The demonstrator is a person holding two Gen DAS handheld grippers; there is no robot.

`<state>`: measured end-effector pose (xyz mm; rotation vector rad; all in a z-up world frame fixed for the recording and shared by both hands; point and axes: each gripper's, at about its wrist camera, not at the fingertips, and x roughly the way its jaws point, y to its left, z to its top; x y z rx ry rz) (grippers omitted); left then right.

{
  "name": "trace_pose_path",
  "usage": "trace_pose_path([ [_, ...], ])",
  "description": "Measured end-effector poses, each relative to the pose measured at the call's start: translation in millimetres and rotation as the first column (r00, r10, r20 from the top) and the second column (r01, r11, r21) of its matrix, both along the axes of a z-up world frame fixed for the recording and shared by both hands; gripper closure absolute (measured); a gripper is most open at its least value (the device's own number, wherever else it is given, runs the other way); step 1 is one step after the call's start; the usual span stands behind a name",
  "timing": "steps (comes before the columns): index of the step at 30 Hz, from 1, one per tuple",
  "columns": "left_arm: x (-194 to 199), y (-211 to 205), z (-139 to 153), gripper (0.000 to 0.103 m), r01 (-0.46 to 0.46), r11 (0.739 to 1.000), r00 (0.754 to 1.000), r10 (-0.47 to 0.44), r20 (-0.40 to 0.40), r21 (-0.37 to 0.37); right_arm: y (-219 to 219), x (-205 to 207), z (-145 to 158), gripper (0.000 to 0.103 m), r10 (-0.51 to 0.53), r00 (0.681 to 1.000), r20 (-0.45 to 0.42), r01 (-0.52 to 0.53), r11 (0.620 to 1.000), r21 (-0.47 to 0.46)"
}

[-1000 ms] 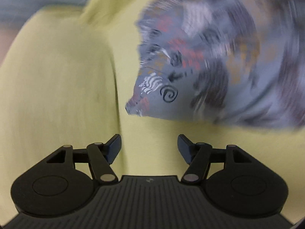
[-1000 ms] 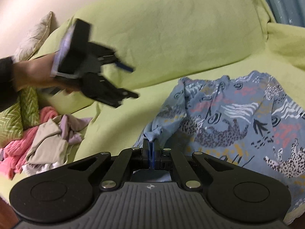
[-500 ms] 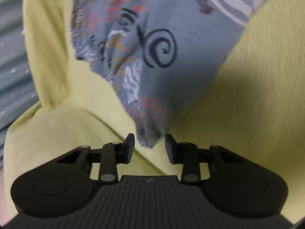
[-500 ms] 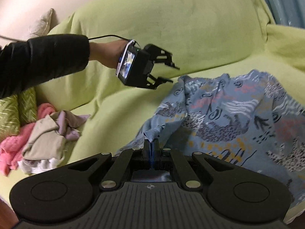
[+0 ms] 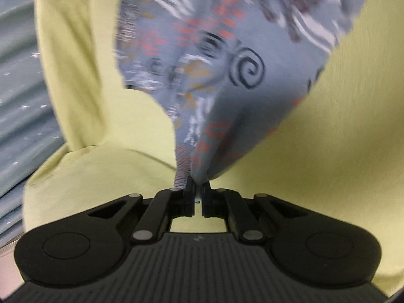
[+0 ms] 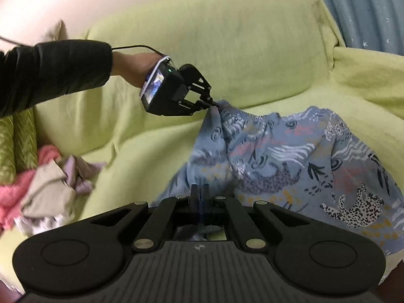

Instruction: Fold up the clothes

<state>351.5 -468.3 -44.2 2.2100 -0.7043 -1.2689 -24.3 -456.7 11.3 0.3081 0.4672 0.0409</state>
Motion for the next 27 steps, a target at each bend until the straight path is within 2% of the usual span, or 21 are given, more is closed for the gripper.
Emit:
trace_pose_path([
  [6, -26.6, -8.6, 33.5, 0.1, -0.006, 1.0, 1.0, 0.006, -0.005, -0.023, -10.5, -35.7, 25.2, 0.103, -0.066, 0.996, 0.066, 0.063, 0.997, 0.04],
  [9, -39.9, -12.9, 50.2, 0.1, -0.009, 0.999, 1.0, 0.009, -0.008, -0.035, -22.2, -42.9, 23.4, 0.103, -0.09, 0.996, 0.014, 0.089, 0.994, 0.064],
  [11, -48.8, -15.7, 61.4, 0.1, -0.011, 0.999, 1.0, 0.011, -0.01, -0.043, -29.1, -39.4, 14.0, 0.093, -0.084, 0.996, -0.018, 0.086, 0.99, 0.108],
  [14, -42.6, -10.4, 49.3, 0.1, -0.021, 1.0, 1.0, 0.021, -0.004, -0.019, -36.3, -21.7, -5.7, 0.085, -0.04, 0.996, -0.082, 0.052, 0.987, 0.152],
  [20, -28.8, -1.0, 27.3, 0.1, -0.044, 0.999, 0.999, 0.044, -0.005, 0.01, -35.3, 21.3, -46.5, 0.078, 0.027, 0.976, -0.218, 0.005, 0.989, 0.146],
  [22, -24.5, 1.4, 20.9, 0.1, -0.05, 0.999, 0.999, 0.05, -0.011, 0.01, -33.0, 30.4, -54.7, 0.069, 0.019, 0.967, -0.253, 0.014, 0.992, 0.129],
  [27, -21.0, 7.3, 7.5, 0.1, -0.058, 0.998, 0.998, 0.058, -0.031, 0.001, -25.2, 40.9, -61.9, 0.062, 0.018, 0.961, -0.274, 0.015, 0.993, 0.117],
])
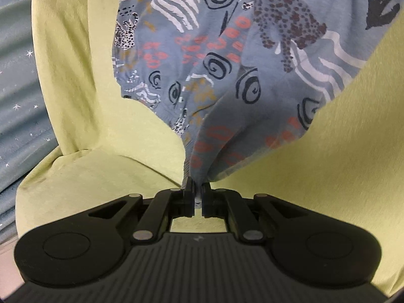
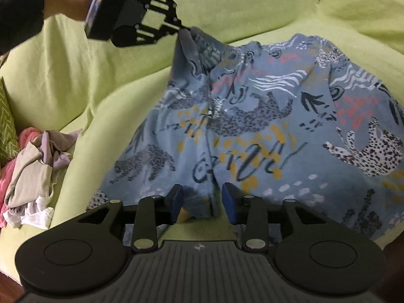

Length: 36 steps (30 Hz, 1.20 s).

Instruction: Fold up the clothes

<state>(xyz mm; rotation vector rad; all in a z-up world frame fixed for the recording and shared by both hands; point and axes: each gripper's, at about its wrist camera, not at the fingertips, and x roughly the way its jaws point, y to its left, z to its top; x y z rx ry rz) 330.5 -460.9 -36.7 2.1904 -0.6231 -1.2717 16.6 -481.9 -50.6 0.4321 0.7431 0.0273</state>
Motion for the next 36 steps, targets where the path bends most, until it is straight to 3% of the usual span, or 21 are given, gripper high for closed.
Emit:
trace_pose_path([
  [1, 0.1, 1.0, -2.1, 0.1, -0.002, 1.0, 1.0, 0.002, -0.005, -0.003, 2.1, 1.3, -0.7, 0.066, 0.005, 1.0, 0.001, -0.005, 1.0, 0.002],
  [3, -0.3, 3.0, -5.3, 0.1, -0.004, 1.0, 1.0, 0.004, -0.015, -0.01, 8.9, 4.2, -2.3, 0.092, 0.013, 1.0, -0.01, -0.013, 1.0, -0.023],
  [5, -1.2, 4.9, -7.3, 0.1, -0.004, 1.0, 1.0, 0.004, -0.023, -0.018, 11.4, 3.0, -2.5, 0.098, 0.003, 1.0, -0.015, -0.003, 0.999, -0.036],
  [19, -10.4, 14.2, 0.7, 0.1, -0.025, 0.998, 0.999, 0.022, -0.048, -0.059, 13.6, -17.6, 41.7, 0.1, -0.036, 0.997, 0.064, 0.043, 0.993, -0.113],
  [30, -16.7, 14.2, 1.0, 0.1, -0.034, 0.997, 0.997, 0.03, -0.07, -0.067, 8.8, -61.9, 97.7, 0.1, -0.048, 0.983, 0.176, 0.081, 0.979, -0.187],
  [36, -25.0, 5.2, 14.3, 0.1, -0.054, 0.994, 0.991, 0.042, -0.124, -0.095, 0.6, -79.7, 107.8, 0.1, -0.067, 0.981, 0.184, 0.108, 0.97, -0.219],
])
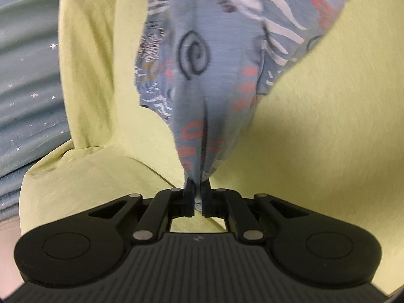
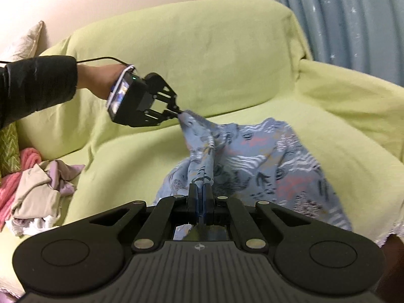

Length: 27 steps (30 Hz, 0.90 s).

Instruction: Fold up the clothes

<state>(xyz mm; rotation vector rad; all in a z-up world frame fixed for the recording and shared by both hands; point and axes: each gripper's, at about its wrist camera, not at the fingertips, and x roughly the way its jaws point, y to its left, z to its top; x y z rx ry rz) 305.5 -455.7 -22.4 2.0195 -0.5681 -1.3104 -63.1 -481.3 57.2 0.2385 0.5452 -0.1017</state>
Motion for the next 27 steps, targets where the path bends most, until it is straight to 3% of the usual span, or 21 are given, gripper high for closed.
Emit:
trace_pose_path([
  [8, -11.2, -12.0, 17.7, 0.1, -0.023, 0.999, 0.997, 0.02, -0.072, -0.04, -2.4, -16.6, 2.9, 0.1, 0.008, 1.0, -0.01, -0.008, 1.0, -0.022],
  [13, -23.3, -30.4, 28.1, 0.1, -0.011, 0.999, 0.995, 0.006, -0.096, -0.053, -19.0, -26.6, -0.5, 0.1, -0.043, 0.999, -0.005, 0.043, 0.999, -0.004],
  [17, -41.3, -55.5, 28.6, 0.1, 0.064, 0.997, 0.997, -0.065, -0.031, -0.036, -37.9, -37.6, -4.6, 0.1, -0.098, 0.995, -0.01, 0.098, 0.995, -0.009],
  [23, -65.9, -117.3, 12.7, 0.1, 0.096, 0.994, 0.995, -0.097, -0.029, -0.051, -72.8, -51.2, -22.2, 0.1, -0.2, 0.979, -0.047, 0.199, 0.979, -0.039],
  [27, -71.8, -151.3, -5.2, 0.099, 0.068, 0.996, 0.996, -0.072, -0.051, -0.065, -101.5, -51.7, -42.7, 0.1, -0.261, 0.962, -0.079, 0.259, 0.965, -0.039],
])
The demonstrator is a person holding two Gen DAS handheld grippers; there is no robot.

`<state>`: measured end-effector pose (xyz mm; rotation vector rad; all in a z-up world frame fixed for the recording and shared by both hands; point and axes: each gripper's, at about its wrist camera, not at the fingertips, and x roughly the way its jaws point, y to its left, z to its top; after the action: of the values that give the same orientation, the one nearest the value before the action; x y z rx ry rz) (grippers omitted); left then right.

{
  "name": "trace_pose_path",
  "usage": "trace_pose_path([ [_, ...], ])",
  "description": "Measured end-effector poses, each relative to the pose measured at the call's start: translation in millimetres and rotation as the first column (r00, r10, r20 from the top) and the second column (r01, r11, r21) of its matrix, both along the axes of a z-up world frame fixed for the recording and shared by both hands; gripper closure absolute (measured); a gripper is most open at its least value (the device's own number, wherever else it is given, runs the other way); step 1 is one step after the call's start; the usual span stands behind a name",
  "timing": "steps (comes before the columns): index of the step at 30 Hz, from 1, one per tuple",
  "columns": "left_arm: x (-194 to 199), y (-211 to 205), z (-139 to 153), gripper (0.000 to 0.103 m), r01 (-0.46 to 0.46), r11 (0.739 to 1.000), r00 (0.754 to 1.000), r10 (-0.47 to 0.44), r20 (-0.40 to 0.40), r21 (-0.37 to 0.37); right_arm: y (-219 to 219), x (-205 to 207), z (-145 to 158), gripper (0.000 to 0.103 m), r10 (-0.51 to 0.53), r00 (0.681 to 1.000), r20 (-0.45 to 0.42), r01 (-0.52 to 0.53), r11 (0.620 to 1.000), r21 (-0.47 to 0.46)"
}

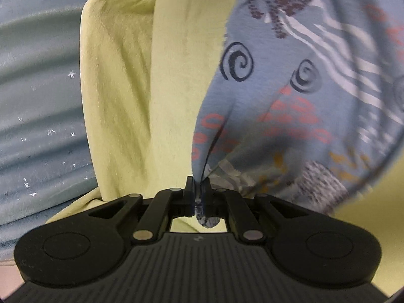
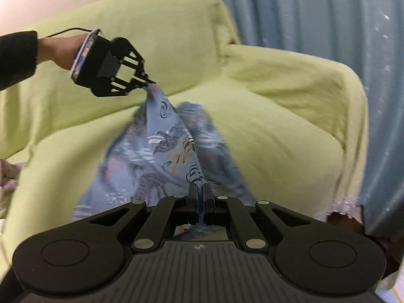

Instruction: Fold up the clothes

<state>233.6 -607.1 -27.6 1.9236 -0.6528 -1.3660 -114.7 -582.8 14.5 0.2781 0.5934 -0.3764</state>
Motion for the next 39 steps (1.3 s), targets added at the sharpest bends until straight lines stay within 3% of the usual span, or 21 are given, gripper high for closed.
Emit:
trace_pose_path([
  [11, 8.6, -58.7, -45.0, 0.095, -0.128, 0.992, 0.991, 0.128, -0.023, -0.012, -63.3, 11.9, -50.5, 0.1, -0.099, 0.994, -0.053, 0.1, 0.995, 0.024],
  [12, 12.1, -60.7, -47.3, 0.091, -0.155, 0.988, 0.988, 0.155, -0.024, -0.013, -66.3, 15.1, -55.8, 0.1, -0.089, 0.993, -0.08, 0.092, 0.995, 0.038],
  [15, 23.0, -63.4, -48.0, 0.068, -0.229, 0.973, 0.973, 0.228, -0.047, -0.027, -75.4, 23.9, -71.6, 0.099, -0.067, 0.986, -0.155, 0.079, 0.994, 0.073],
  [19, 40.4, -56.9, -30.9, 0.054, -0.311, 0.948, 0.946, 0.303, -0.113, -0.061, -78.3, 27.8, -79.0, 0.087, -0.076, 0.974, -0.212, 0.091, 0.994, 0.061],
  [22, 59.8, -48.7, -16.9, 0.051, -0.379, 0.922, 0.918, 0.365, -0.154, -0.076, -72.6, 24.5, -76.6, 0.086, -0.092, 0.969, -0.229, 0.099, 0.995, 0.019],
  [24, 68.9, -47.8, -8.0, 0.051, -0.448, 0.892, 0.874, 0.42, -0.246, -0.067, -69.1, 22.3, -69.7, 0.086, -0.102, 0.974, -0.204, 0.104, 0.995, -0.001],
  [27, 73.6, -47.2, 3.0, 0.055, -0.528, 0.849, 0.784, 0.475, -0.4, -0.028, -64.4, 22.9, -53.7, 0.083, -0.11, 0.985, -0.13, 0.108, 0.994, -0.018],
  [29, 72.6, -51.4, 4.5, 0.063, -0.556, 0.831, 0.722, 0.487, -0.492, 0.007, -59.1, 25.6, -42.2, 0.071, -0.095, 0.994, -0.061, 0.094, 0.996, -0.013],
  [35, 79.8, -70.8, 1.6, 0.065, -0.621, 0.774, 0.498, 0.513, -0.699, 0.124, -46.5, 54.2, -36.8, 0.067, -0.002, 0.999, 0.051, 0.001, 1.0, 0.021],
  [39, 89.6, -76.2, -8.0, 0.066, -0.629, 0.747, 0.363, 0.526, -0.769, 0.215, -42.9, 65.7, -50.9, 0.066, -0.049, 0.993, 0.105, 0.05, 0.999, -0.002],
])
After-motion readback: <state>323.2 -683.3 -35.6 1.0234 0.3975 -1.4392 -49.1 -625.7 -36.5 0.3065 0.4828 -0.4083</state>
